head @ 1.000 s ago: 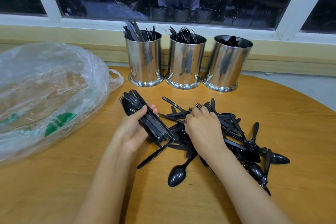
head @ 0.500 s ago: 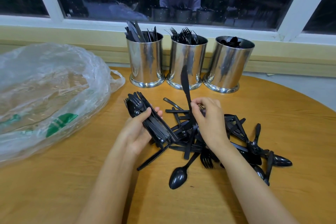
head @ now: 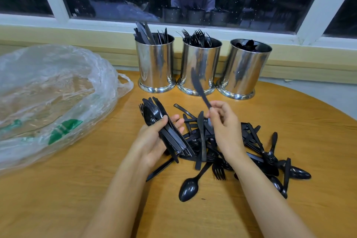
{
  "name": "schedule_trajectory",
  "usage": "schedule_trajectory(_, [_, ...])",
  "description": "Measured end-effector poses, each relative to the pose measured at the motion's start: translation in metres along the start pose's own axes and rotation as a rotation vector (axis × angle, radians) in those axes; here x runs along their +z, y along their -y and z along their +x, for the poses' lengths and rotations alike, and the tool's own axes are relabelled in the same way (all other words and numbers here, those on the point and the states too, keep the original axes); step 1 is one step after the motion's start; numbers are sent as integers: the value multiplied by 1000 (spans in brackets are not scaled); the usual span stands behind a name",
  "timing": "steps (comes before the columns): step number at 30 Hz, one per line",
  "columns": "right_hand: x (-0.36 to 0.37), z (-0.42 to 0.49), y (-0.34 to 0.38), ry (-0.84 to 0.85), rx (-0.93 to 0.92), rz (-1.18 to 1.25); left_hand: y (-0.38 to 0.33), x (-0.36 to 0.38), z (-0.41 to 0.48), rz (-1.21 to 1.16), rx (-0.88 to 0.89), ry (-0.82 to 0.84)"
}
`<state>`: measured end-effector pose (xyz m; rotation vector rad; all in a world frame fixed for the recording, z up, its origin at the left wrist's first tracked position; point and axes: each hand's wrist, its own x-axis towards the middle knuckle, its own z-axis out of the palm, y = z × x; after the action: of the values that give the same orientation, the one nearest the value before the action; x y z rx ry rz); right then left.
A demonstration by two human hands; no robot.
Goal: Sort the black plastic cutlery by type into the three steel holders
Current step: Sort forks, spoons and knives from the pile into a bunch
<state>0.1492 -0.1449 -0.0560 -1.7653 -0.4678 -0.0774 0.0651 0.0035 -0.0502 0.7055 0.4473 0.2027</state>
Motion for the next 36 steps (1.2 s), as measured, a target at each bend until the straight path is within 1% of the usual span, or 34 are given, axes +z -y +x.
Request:
schedule_trajectory(3, [5,-12,3,122,0,-38,1,2,0,22,8,14])
schedule_trajectory(8, [14,-28,9,131,-61,-91,3,0,-2,82,34,32])
schedule_trajectory(11, [15,-30,10,190,-107,-107,1,-3,1,112,48,-19])
schedule_trajectory(13, [11,-29,8,180,-127,-160,-1,-5,3,84,61,-43])
schedule_trajectory(14, [7,-27,7,160,-129,-218,-2,-6,4,59,70,-49])
schedule_trajectory(16, [-4,-24,4,123,-122,-414,-4,-8,6,17,82,-55])
schedule_trajectory(19, [-15,-24,3,139,-63,-729,-5,-11,8,7,81,-54])
schedule_trajectory(23, [-10,-29,11,196,-44,-984,-5,-12,10,38,75,-55])
schedule_trajectory(25, [-7,-30,11,218,-36,-1056,-5,-14,10,32,74,-48])
schedule_trajectory(34, [-8,-27,6,199,39,-997,-5,-11,9,-11,42,-46])
schedule_trajectory(36, [-12,-25,3,147,41,-882,-4,-10,8,-14,24,-45])
